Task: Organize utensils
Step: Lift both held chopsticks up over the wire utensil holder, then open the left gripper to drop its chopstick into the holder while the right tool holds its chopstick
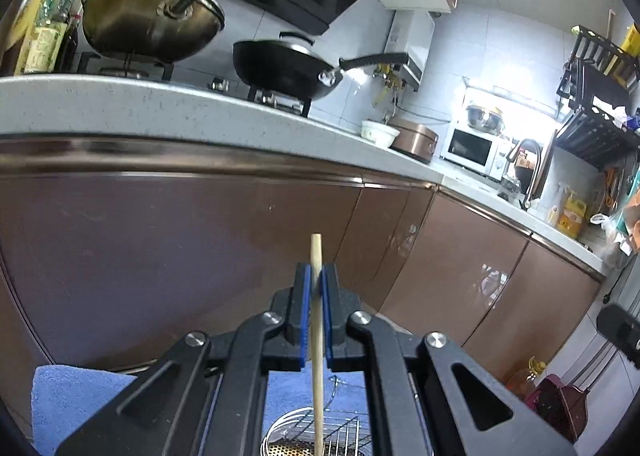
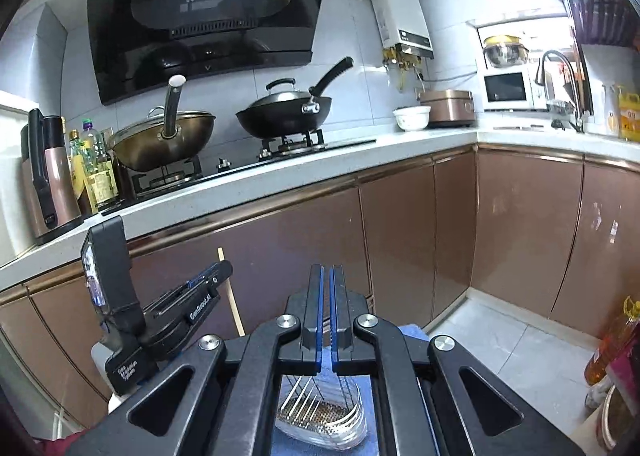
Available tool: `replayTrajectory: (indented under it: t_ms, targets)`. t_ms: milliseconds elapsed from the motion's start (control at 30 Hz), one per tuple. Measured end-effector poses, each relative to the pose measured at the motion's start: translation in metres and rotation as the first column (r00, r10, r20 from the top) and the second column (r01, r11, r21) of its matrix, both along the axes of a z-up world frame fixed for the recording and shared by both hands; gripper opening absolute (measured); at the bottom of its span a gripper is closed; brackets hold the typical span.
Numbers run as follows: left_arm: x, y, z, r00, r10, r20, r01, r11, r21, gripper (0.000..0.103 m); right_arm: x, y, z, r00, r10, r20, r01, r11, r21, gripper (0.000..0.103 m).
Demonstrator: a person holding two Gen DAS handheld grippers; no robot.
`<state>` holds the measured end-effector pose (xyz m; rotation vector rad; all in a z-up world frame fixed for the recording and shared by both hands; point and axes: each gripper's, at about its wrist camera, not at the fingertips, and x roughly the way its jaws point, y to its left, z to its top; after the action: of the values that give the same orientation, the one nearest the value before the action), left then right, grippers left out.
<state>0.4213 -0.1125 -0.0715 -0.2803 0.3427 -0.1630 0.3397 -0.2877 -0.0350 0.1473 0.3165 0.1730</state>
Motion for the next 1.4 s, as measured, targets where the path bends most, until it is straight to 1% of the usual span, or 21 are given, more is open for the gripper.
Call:
replayTrajectory:
  t_ms: [67,133,200,267,400,500,567,667,733,767,800,867,967,1067,1133,1200,1333,1400]
  targets:
    - [0.003,-0.002,-0.005,1.0,-0.009,-0.017,0.009,1.0,0.002,0.005,0.004,-0.006,-0.01,0.999,-0.003,-0.033,0.003,1.0,0.015,0.003]
    - [0.004,-0.004,-0.011,1.0,-0.007,-0.015,0.007,1.0,0.006,0.005,0.01,-0.013,-0.022,0.998,-0.002,-0.07,0.004,1.0,0.021,0.004]
    - [0.005,-0.004,-0.014,1.0,-0.002,-0.01,0.002,1.0,-0.001,0.005,0.015,-0.021,-0.035,0.994,-0.019,-0.11,0.021,1.0,0.018,0.007]
    - [0.007,-0.003,-0.017,1.0,0.007,-0.005,-0.007,1.0,-0.012,0.005,0.022,-0.029,-0.052,0.987,-0.037,-0.158,0.04,0.999,0.016,0.013]
    - [0.009,-0.002,-0.024,1.0,0.026,0.011,-0.026,0.999,-0.021,0.005,0.035,-0.043,-0.083,0.97,-0.068,-0.235,0.074,0.997,0.016,0.014]
    - [0.007,-0.003,-0.034,0.999,0.041,0.025,-0.041,0.999,-0.016,0.005,0.041,-0.05,-0.098,0.962,-0.081,-0.26,0.089,0.996,0.018,0.014]
    - [0.005,-0.004,-0.041,0.998,0.053,0.04,-0.052,0.999,-0.009,0.005,0.044,-0.052,-0.107,0.958,-0.089,-0.272,0.097,0.995,0.017,0.018]
    - [0.005,-0.005,-0.052,0.999,0.038,0.018,-0.038,0.999,-0.02,0.005,0.053,-0.056,-0.123,0.947,-0.092,-0.309,0.1,0.995,0.01,0.021]
    - [0.002,-0.005,-0.059,0.999,0.032,0.015,-0.032,0.999,-0.024,0.007,0.064,-0.06,-0.135,0.93,-0.083,-0.358,0.093,0.996,0.013,0.022]
    - [0.001,-0.006,-0.06,1.0,0.026,0.015,-0.026,1.0,-0.017,0.008,0.073,-0.063,-0.145,0.914,-0.078,-0.398,0.095,0.995,0.023,0.022]
    - [0.0,-0.007,-0.06,1.0,0.021,0.013,-0.021,1.0,-0.013,0.015,0.082,-0.066,-0.155,0.897,-0.073,-0.437,0.097,0.995,0.033,0.022]
    - [-0.003,-0.007,-0.061,1.0,0.005,0.003,-0.005,1.0,-0.014,0.026,0.1,-0.07,-0.173,0.861,-0.058,-0.505,0.093,0.995,0.044,0.022]
    - [-0.01,-0.005,-0.059,1.0,-0.008,0.005,0.008,1.0,-0.002,0.033,0.129,-0.077,-0.206,0.793,-0.048,-0.607,0.108,0.992,0.063,0.022]
    - [-0.016,-0.002,-0.052,1.0,-0.022,0.011,0.022,1.0,0.007,0.037,0.15,-0.078,-0.228,0.744,-0.074,-0.664,0.125,0.992,0.029,0.022]
    - [-0.022,0.0,-0.048,0.999,-0.034,0.015,0.034,0.999,0.017,0.037,0.161,-0.081,-0.239,0.721,-0.079,-0.688,0.136,0.99,0.029,0.022]
    - [-0.028,0.003,-0.046,0.999,-0.043,0.021,0.043,0.999,0.03,0.038,0.171,-0.084,-0.247,0.7,-0.108,-0.706,0.155,0.988,0.002,0.022]
    - [-0.039,0.007,-0.043,0.998,-0.059,0.027,0.058,0.997,0.054,0.04,0.185,-0.085,-0.247,0.686,-0.128,-0.716,0.157,0.987,-0.026,0.021]
    - [-0.044,0.009,-0.044,0.997,-0.071,0.02,0.07,0.996,0.063,0.04,0.193,-0.083,-0.246,0.67,-0.141,-0.729,0.149,0.987,-0.054,0.021]
